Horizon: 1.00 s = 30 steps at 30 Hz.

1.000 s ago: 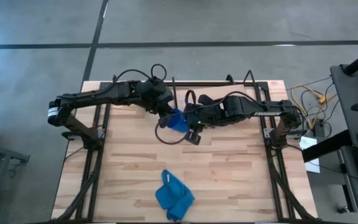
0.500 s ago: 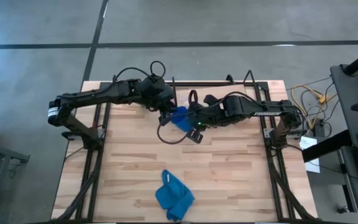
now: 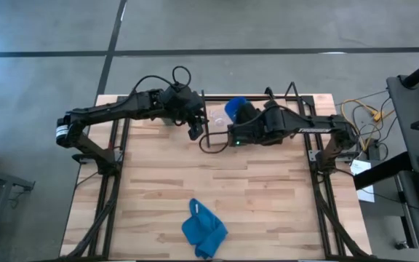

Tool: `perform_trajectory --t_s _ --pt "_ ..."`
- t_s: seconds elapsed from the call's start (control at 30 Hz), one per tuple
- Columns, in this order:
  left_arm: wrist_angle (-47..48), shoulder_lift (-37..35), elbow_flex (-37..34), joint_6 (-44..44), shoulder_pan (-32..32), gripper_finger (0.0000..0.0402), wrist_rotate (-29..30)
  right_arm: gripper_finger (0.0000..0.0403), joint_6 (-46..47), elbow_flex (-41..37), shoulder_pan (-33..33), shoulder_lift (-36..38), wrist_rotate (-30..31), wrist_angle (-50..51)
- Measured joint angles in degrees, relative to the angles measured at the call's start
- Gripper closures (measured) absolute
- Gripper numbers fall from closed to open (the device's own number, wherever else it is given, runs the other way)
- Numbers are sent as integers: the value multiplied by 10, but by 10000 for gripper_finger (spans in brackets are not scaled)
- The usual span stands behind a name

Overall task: Stack small to large cups/mugs on shelf
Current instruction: Put the blue mug on the shelf

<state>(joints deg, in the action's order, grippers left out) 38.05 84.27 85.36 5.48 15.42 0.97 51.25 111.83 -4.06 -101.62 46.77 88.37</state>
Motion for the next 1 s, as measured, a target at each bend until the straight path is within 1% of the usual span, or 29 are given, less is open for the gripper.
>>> perform_trajectory --t_s 0.13,0.27,0.43,0.57,0.63,0.7,0.83,1.0 --pt "1 0 0 0 0 281 -1 355 25 -62 2 29 1 -29" --pt "2 0 -2 0 0 281 -2 363 84 -152 2 82 1 -74" --pt "3 0 -3 -3 0 281 -2 359 135 -296 2 155 24 -177" --pt "2 0 -4 -3 0 281 -2 358 146 -410 2 214 60 -288" --pt "1 0 -4 -3 0 281 -2 360 138 -464 3 233 88 -356" --pt "1 0 -4 -3 0 281 -2 361 105 -514 3 247 115 -433" --pt "-1 0 -4 -3 0 281 -2 360 19 -597 7 260 126 -590" --pt "-1 0 -5 -3 0 281 -2 358 -7 -670 7 247 147 -740"
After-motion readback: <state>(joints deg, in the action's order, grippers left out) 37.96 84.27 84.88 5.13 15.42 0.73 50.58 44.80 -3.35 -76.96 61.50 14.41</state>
